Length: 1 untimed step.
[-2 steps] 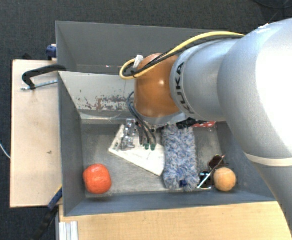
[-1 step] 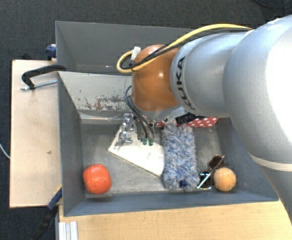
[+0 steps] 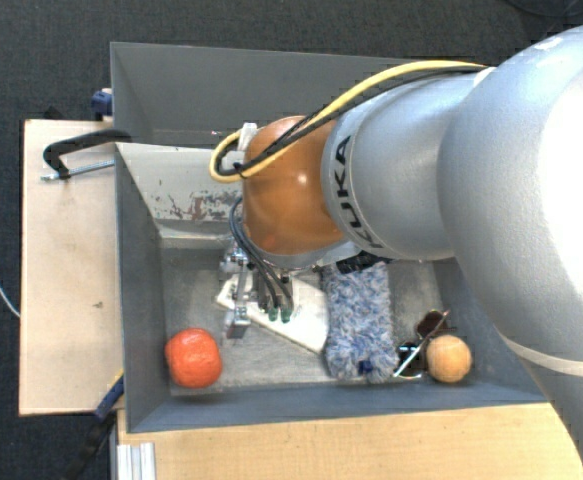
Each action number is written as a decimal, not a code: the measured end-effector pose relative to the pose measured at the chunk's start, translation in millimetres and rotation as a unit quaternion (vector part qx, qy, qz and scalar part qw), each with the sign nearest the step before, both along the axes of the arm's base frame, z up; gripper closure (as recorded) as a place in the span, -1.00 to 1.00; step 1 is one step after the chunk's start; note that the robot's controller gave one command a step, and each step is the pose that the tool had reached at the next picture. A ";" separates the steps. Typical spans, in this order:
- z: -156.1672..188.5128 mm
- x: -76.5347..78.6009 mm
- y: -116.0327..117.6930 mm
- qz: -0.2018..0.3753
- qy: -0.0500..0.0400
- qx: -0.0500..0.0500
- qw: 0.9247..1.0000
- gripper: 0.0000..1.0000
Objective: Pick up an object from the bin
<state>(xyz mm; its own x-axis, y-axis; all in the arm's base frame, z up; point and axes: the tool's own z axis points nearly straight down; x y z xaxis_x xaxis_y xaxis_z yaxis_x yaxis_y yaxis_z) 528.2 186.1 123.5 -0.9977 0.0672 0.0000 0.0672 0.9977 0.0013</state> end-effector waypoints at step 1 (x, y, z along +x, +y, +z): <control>0.0 0.1 -0.2 0.000 0.000 0.000 1.000 -1.00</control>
Offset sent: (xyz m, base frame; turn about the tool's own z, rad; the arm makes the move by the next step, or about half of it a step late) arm 0.0631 -0.0487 -0.0175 -0.2001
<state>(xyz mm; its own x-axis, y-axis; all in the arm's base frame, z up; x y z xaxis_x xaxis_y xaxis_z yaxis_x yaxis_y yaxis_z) 528.3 185.9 123.5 -0.9977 0.0674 0.0000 0.0674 0.9977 0.0013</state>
